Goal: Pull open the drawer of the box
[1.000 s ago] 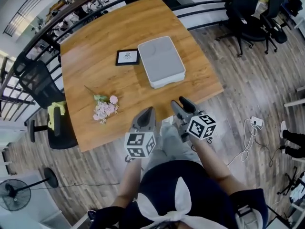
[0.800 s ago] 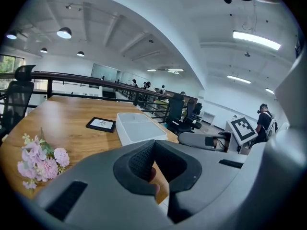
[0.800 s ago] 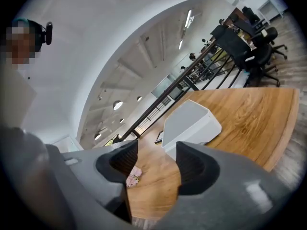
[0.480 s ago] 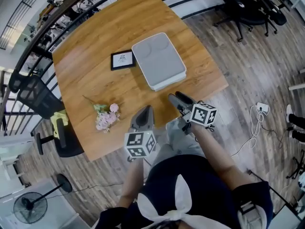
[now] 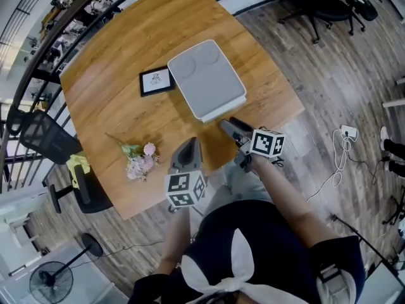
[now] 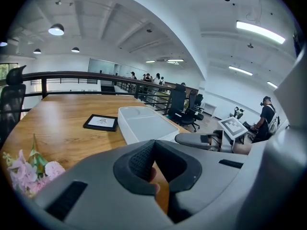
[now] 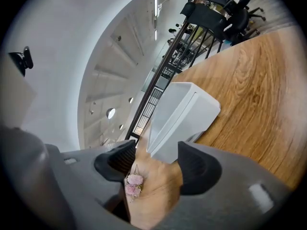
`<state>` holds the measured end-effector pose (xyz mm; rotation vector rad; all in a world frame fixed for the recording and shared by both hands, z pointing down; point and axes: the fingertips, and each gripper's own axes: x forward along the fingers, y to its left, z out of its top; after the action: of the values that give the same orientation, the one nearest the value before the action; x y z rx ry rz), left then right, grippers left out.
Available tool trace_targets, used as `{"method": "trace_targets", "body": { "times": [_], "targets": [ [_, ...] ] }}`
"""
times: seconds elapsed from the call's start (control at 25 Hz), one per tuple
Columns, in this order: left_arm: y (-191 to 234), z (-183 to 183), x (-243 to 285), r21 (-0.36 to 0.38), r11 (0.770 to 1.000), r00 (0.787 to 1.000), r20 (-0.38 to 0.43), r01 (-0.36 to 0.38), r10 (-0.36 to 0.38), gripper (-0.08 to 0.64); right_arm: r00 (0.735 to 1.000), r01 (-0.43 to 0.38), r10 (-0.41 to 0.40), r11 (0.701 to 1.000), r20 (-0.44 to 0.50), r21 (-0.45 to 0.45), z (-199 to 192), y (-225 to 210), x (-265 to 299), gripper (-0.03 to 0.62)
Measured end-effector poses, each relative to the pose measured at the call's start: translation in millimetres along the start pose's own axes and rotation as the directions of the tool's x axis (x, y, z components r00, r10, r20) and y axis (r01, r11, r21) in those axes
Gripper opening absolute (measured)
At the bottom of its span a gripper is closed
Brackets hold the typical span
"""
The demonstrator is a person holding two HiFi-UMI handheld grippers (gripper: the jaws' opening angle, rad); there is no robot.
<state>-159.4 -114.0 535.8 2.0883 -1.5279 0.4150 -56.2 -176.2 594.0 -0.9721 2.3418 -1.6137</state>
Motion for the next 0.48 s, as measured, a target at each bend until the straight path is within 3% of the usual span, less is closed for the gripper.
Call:
{"method": "trace_targets", "body": {
  "times": [0.48],
  "targets": [
    [20.5,1.2,23.0,-0.012,1.0,0.999,-0.037,-0.018,0.018,0.011,1.0,0.01,-0.007,0.988,-0.019,0.153,1.7,-31.5,26.8,0.273]
  ]
}}
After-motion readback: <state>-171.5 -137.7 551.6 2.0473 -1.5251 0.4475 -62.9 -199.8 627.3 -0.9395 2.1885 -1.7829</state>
